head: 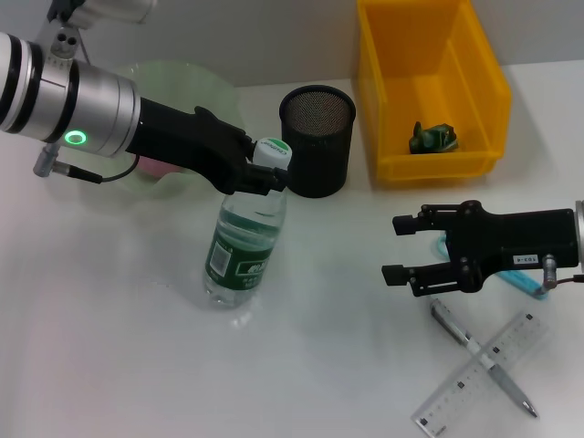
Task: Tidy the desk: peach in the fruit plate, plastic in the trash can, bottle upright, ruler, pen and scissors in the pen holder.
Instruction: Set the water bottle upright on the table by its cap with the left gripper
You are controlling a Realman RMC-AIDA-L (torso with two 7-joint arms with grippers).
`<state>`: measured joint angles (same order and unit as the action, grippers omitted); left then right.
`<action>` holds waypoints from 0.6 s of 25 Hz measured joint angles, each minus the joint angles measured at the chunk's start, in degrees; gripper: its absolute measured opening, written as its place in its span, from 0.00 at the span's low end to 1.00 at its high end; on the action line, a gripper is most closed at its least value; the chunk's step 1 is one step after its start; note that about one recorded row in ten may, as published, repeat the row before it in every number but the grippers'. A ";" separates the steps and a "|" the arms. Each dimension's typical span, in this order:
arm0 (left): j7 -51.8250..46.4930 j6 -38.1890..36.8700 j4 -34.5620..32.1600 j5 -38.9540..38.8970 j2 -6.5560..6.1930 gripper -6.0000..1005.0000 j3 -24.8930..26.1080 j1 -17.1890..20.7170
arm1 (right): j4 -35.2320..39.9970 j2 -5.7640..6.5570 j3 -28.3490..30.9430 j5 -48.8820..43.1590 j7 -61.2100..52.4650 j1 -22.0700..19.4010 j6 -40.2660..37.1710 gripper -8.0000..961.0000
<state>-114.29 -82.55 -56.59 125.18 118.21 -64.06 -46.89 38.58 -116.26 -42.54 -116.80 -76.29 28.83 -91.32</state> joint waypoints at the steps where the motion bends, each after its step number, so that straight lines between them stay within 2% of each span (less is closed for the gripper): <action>1: 0.29 0.00 -0.09 -0.37 0.00 0.46 0.00 0.19 | 0.00 0.03 0.00 0.00 0.00 0.00 0.01 0.84; 15: 1.34 -0.07 -0.19 -1.36 0.00 0.48 1.42 0.32 | 0.00 0.08 0.00 0.00 -0.09 0.00 0.20 0.84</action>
<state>-112.95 -82.62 -56.78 123.82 118.21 -62.64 -46.57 38.58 -116.18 -42.53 -116.81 -76.38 28.82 -91.12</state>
